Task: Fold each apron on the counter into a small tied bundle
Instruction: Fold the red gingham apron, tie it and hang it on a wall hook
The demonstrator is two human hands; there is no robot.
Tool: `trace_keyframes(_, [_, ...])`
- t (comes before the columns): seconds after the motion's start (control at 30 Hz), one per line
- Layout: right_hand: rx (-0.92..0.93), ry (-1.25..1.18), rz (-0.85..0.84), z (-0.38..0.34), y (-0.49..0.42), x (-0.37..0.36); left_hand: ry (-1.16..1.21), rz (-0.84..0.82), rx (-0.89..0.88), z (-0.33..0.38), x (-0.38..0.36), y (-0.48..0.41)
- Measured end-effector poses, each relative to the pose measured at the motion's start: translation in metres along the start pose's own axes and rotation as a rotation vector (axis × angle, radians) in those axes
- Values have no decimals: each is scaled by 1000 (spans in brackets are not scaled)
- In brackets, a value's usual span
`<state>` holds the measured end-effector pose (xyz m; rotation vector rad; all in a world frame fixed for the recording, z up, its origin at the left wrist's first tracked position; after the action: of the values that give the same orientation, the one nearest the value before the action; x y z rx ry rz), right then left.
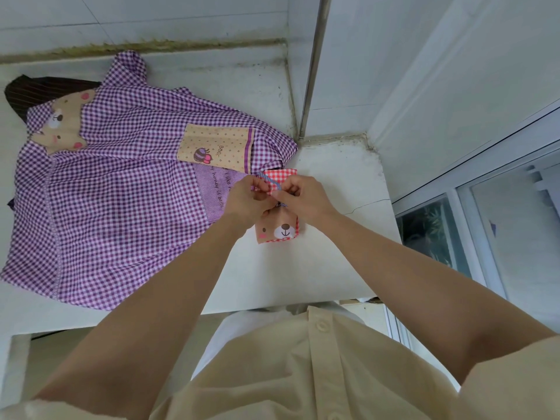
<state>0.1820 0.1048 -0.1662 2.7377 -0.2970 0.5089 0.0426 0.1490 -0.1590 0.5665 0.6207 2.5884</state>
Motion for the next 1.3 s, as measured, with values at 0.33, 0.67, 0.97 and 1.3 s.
trace_keyframes(0.33, [2,203,42,10,-2,6,-167,-69,-40,0,5,-1])
trace_keyframes(0.67, [-105,183,36,18,4,11,-703,-67,-346,13,-3,10])
trace_keyframes(0.97, [-126,96,23,11,13,11,-536,147,-313,5,7,13])
trace_keyframes(1.3, [-225,49,13,23,8,14,-636,156,-307,0,-1,15])
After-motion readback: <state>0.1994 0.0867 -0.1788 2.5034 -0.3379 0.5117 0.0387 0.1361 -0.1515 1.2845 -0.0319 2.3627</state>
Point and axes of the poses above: each hand's wrist, its own y-axis away from the middle knuckle, its own x-axis out of the back of the hand, z = x × y, the point moved 5 cm from there along -y, towards the middle knuckle, and after that the axes turned 2 degrees about -y, right-handed, at the moved point
